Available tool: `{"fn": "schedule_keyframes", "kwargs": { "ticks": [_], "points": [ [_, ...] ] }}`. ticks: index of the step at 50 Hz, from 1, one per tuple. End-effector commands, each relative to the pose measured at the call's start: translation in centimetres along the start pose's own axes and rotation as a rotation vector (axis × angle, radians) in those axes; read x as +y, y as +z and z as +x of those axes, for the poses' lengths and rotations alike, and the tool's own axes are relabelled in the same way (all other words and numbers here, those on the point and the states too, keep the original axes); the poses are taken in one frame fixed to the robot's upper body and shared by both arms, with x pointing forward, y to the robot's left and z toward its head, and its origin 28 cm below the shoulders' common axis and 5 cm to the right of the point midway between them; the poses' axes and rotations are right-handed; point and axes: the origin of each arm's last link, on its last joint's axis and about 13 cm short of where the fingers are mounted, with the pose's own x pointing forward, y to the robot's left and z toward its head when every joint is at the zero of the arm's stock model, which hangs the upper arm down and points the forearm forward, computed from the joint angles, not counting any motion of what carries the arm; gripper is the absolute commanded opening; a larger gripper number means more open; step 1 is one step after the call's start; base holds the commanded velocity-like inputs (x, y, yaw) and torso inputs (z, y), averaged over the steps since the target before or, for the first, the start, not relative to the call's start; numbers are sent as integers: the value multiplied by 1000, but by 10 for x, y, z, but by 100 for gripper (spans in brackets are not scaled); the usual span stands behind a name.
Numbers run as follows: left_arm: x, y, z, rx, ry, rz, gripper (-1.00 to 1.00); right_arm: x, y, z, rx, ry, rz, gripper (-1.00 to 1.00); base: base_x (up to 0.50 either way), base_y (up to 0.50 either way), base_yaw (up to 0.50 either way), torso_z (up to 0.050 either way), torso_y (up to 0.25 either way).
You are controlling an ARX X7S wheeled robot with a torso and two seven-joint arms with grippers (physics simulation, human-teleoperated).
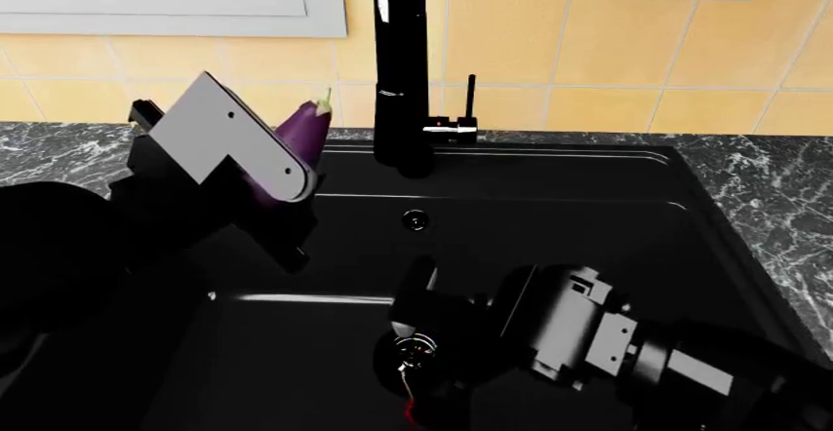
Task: Pick up the fruits and vegetables and place them in the sink. Turn on the sink faucet to wash them. Then turn the sink off and put them in the tray.
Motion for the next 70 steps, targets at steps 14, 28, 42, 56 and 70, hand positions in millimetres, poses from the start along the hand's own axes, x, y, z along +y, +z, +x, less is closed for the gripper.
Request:
{"fn": "schedule_keyframes", "kwargs": {
  "ticks": [14, 28, 42, 56, 70],
  "points": [
    [-6, -5, 3, 11, 41, 2, -100, -2, -3, -27, -19, -76, 14, 100, 0, 0, 0, 0, 0],
    [-16, 0, 4, 27, -49, 51, -100, 0, -4, -75, -131, -183, 38, 100, 0, 0, 0, 0, 0],
    [-27, -10, 16, 172, -72, 14, -100, -2, -6, -111, -156, -301, 62, 100, 0, 0, 0, 0, 0],
    [-57, -24, 28, 331, -180, -89, -100, -4, -5, -150, -174, -420, 84, 100, 0, 0, 0, 0, 1],
    [-79, -41, 40, 408, -251, -191, -100, -4, -6, -166, -197, -481, 83, 100, 0, 0, 0, 0, 0]
  ]
}}
